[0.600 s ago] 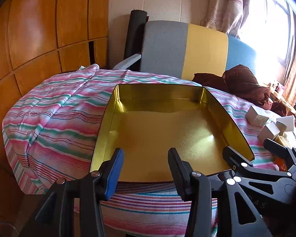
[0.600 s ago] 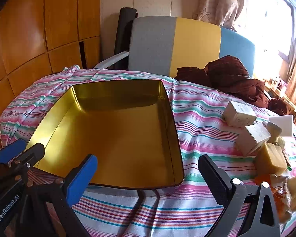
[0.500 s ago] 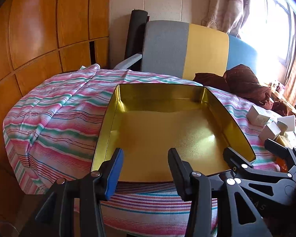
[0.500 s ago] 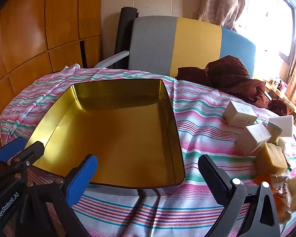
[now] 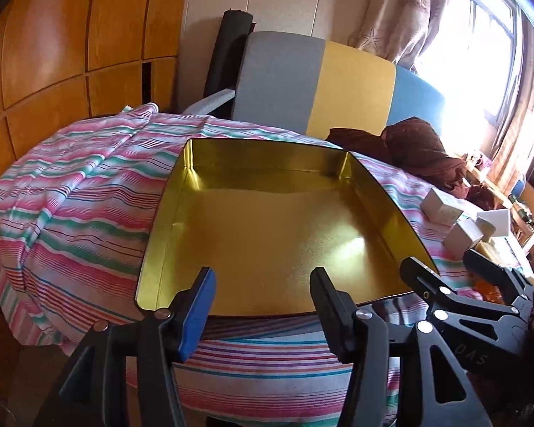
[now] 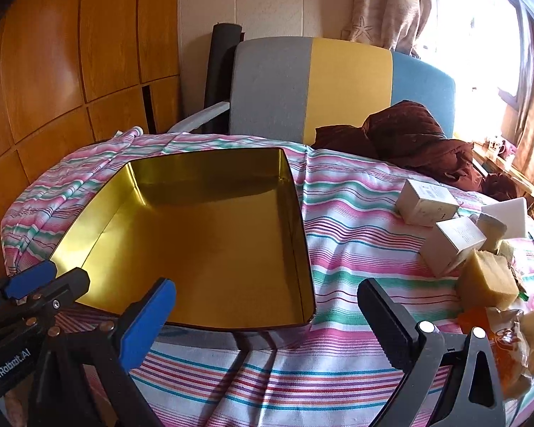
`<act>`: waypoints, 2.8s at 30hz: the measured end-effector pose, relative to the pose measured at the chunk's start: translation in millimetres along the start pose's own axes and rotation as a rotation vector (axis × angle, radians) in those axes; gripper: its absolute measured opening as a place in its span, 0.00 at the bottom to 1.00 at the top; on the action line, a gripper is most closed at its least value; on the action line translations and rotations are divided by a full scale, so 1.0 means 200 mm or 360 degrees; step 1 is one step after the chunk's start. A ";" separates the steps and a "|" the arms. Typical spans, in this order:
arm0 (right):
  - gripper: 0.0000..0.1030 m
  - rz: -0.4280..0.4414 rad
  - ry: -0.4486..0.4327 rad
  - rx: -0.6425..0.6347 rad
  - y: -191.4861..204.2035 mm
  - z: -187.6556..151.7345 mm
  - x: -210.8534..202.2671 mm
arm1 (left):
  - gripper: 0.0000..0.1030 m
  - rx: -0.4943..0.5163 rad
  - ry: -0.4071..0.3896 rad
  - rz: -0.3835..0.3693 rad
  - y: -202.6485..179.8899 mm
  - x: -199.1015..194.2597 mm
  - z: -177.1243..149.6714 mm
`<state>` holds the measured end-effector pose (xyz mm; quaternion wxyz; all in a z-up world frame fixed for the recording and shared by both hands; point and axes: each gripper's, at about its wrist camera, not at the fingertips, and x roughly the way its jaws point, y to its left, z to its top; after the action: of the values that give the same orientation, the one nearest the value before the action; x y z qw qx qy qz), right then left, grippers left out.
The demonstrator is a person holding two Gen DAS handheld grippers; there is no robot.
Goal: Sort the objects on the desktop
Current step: 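Move both tools from the gold tray toward the pile of items, then grasp the orange snack bag with the left tool while the right tool grasps a yellow sponge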
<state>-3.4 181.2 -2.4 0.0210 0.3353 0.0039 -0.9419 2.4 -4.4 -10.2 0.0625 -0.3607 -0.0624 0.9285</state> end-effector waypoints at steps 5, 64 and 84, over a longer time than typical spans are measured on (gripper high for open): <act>1.00 0.0160 -0.0102 0.0074 -0.10 0.00 -0.06 | 0.58 0.0043 0.0004 0.0007 -0.04 0.01 -0.02; 1.00 -0.0089 -0.0411 0.0899 -1.72 -0.48 -0.64 | 0.85 0.0134 0.1067 -0.1348 -1.50 0.46 -0.23; 0.99 -0.0109 -0.0277 0.0561 -1.60 -0.55 -0.60 | 0.76 0.0118 0.1058 -0.1260 -1.55 0.54 -0.31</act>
<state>145.2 508.6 -14.0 -0.0698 0.2509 -0.1514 -0.9536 -13.2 323.2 -77.9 0.4381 -0.5825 -0.1380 0.6707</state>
